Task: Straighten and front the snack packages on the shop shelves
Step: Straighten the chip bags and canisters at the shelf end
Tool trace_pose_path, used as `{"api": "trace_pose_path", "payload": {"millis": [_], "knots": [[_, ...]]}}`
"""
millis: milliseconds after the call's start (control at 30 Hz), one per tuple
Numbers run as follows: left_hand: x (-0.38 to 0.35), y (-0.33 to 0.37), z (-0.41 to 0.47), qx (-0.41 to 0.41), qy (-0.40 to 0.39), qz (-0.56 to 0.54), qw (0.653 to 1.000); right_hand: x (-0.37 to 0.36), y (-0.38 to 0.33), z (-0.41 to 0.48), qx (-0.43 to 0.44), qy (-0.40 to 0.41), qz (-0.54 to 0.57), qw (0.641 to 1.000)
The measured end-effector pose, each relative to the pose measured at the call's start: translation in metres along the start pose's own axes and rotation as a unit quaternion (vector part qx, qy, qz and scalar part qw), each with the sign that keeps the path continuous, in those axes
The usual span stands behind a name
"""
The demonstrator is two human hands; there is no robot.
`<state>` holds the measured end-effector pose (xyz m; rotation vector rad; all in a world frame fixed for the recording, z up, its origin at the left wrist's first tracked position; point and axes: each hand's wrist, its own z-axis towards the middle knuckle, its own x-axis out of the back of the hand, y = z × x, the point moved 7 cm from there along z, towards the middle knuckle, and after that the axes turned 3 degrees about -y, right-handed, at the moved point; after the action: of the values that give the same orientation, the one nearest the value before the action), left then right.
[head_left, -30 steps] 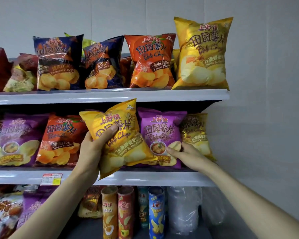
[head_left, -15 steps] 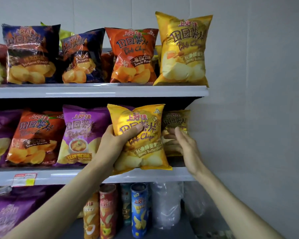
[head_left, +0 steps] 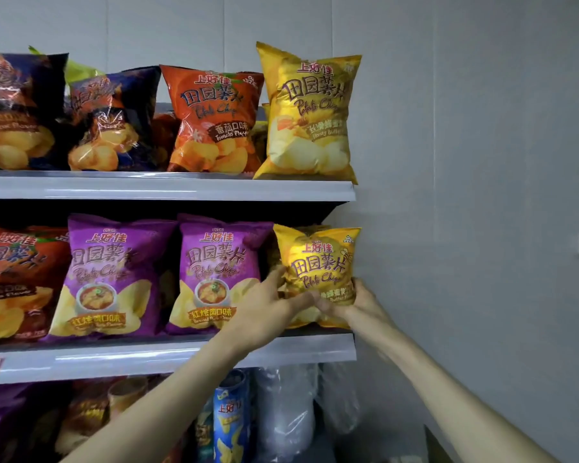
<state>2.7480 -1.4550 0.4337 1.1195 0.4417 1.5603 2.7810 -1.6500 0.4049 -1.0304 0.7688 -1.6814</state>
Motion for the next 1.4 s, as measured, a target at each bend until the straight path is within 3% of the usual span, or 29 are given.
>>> {"api": "trace_pose_path", "payload": {"millis": [100,500,600,733,900,1200,1400], "knots": [[-0.003,-0.009,-0.001,0.017,-0.032,0.035,0.999,-0.007,0.003,0.003,-0.01,-0.004,-0.021,1.0],[0.009,-0.02,-0.011,0.032,-0.025,0.083,0.996,-0.034,0.003,0.002,-0.035,-0.065,-0.112,0.991],[0.013,-0.02,-0.018,0.03,-0.027,0.092,0.995,-0.027,0.007,-0.004,-0.03,-0.014,-0.161,0.986],[0.023,-0.017,-0.03,0.013,-0.016,0.148,0.989,-0.011,-0.011,-0.027,0.005,0.043,-0.319,0.947],[0.034,-0.007,-0.043,-0.038,-0.001,0.246,0.968,-0.011,-0.033,-0.061,0.055,0.035,-0.475,0.877],[0.059,-0.011,-0.083,-0.053,0.025,0.363,0.93,-0.069,-0.074,-0.095,0.094,-0.013,-0.515,0.852],[0.125,-0.031,-0.105,-0.038,0.039,0.402,0.914,-0.141,-0.094,-0.088,0.127,-0.042,-0.533,0.835]]}}
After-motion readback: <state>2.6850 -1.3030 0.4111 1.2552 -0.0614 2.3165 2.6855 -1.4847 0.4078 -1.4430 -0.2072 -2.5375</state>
